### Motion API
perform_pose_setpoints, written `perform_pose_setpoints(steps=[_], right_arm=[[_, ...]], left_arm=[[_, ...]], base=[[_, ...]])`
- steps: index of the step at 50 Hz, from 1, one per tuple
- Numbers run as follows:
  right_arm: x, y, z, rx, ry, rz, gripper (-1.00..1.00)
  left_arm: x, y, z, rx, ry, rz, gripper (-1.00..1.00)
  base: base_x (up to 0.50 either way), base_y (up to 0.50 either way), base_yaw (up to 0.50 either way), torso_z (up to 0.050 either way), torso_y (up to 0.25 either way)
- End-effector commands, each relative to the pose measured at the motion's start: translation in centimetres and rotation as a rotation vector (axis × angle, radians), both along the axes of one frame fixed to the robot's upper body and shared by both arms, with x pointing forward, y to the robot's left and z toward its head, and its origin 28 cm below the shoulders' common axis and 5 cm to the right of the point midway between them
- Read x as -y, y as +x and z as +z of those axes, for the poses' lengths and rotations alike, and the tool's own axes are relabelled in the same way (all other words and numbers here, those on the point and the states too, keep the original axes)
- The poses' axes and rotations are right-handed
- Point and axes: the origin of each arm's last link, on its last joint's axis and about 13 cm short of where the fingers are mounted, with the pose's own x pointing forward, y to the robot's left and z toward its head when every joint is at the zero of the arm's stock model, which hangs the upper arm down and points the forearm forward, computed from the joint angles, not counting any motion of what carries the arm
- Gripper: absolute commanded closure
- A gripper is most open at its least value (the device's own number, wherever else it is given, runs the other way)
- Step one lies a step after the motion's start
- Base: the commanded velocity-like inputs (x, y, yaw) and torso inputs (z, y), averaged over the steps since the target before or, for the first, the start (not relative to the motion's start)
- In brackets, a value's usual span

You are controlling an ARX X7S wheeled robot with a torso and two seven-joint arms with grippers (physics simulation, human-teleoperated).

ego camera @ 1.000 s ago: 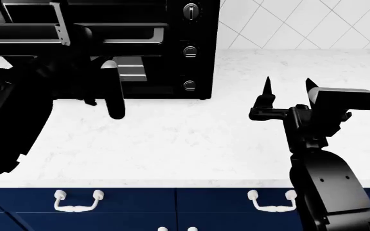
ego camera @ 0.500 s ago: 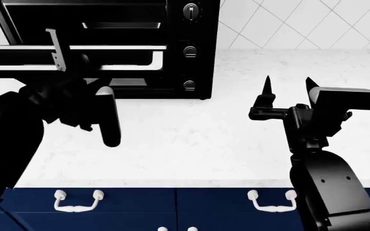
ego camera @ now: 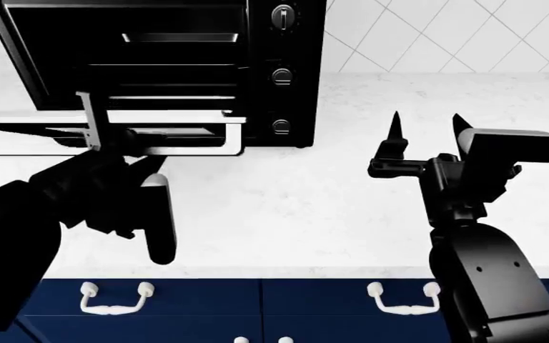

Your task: Open the toaster oven door.

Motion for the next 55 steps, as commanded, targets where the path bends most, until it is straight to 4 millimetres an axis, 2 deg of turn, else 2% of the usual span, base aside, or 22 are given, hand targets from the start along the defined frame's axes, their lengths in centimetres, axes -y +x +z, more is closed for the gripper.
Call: perform_pose_setpoints(steps=[1, 21, 24, 28, 55], right_arm=[[0.0, 0.0, -0.1, -0.001, 0.002, 0.000, -1.00], [0.0, 0.0, -0.1, -0.002, 0.003, -0.001, -1.00], [0.0, 0.1, -0.2, -0.004, 0.002, -0.001, -1.00], [0.0, 0.1, -0.3, -0.006, 0.001, -0.002, -1.00], [0.2, 0.0, -0.4, -0.007, 0.005, -0.012, -1.00]], left_arm=[[-0.6, -1.3, -0.2, 0.044, 0.022, 0.027, 1.00], [-0.7, -2.6, -3.1, -0.014, 0.022, 0.022, 1.00], [-0.7, -3.1, -4.6, -0.048, 0.013, 0.024, 1.00], [-0.8, -3.4, -5.7, -0.073, 0.006, 0.026, 1.00], [-0.5, -3.9, -9.1, -0.181, -0.022, 0.021, 1.00]], base=[[0.00, 0.00, 0.00, 0.000, 0.000], [0.00, 0.00, 0.00, 0.000, 0.002], [0.00, 0.00, 0.00, 0.000, 0.003], [0.00, 0.00, 0.00, 0.000, 0.000], [0.00, 0.00, 0.00, 0.000, 0.002]])
